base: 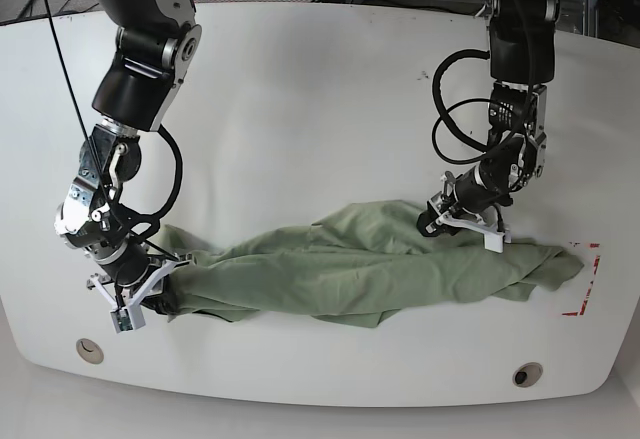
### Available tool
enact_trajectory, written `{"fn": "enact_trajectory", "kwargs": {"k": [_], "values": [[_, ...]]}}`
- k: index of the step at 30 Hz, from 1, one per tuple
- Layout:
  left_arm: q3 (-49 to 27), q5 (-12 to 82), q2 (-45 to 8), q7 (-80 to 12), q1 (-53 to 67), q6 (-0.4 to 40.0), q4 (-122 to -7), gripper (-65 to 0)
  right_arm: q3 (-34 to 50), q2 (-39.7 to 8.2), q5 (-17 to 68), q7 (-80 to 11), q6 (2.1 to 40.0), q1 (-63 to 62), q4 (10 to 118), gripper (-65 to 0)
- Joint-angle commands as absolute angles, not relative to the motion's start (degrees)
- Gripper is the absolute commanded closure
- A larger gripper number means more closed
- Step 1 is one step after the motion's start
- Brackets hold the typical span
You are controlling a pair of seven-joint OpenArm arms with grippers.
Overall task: Layout the t-shirt on the table in an organized manner, then fold the t-shirt properly
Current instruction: 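Lower the left gripper and pinch the shirt fabric near the red square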
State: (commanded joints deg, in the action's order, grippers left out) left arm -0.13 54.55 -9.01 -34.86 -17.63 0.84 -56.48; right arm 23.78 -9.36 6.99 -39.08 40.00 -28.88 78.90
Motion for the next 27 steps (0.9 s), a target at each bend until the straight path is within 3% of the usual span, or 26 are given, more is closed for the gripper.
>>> {"fn": "enact_trajectory", "kwargs": {"k": [7, 15, 19, 21, 24, 27], "values": [[0.0, 54.8, -9.0, -37.5, -18.9, 0.8, -53.7, -18.7, 23.8, -9.4, 7.0, -39.1, 40.0, -28.9, 78.9, 0.0], [0.0, 54.7, -9.0, -39.0, -18.9, 0.8, -54.0, -29.9, 23.8, -9.4, 7.0, -39.1, 40.0, -28.9, 78.9, 0.0], [0.0, 54.6, -8.8, -36.8, -18.9, 0.9, -54.0, -21.4, 23.8, -9.3, 7.0, -39.1, 40.0, -28.9, 78.9, 0.0], [1.0, 54.6, -8.2, -35.7, -18.9, 0.9, -53.8, -12.6, 23.8, -9.3, 7.0, -39.1, 40.0, -28.9, 78.9, 0.0], [2.8, 54.6, -8.0, -35.4, -19.2, 0.9, -53.7, -4.4, 23.8, -9.3, 7.0, -39.1, 40.0, -28.9, 78.9, 0.0], [4.3, 54.7, -7.9, -35.4, -19.7, 0.9, -54.0, -1.5, 23.8, -9.3, 7.0, -39.1, 40.0, -28.9, 78.9, 0.0]]}}
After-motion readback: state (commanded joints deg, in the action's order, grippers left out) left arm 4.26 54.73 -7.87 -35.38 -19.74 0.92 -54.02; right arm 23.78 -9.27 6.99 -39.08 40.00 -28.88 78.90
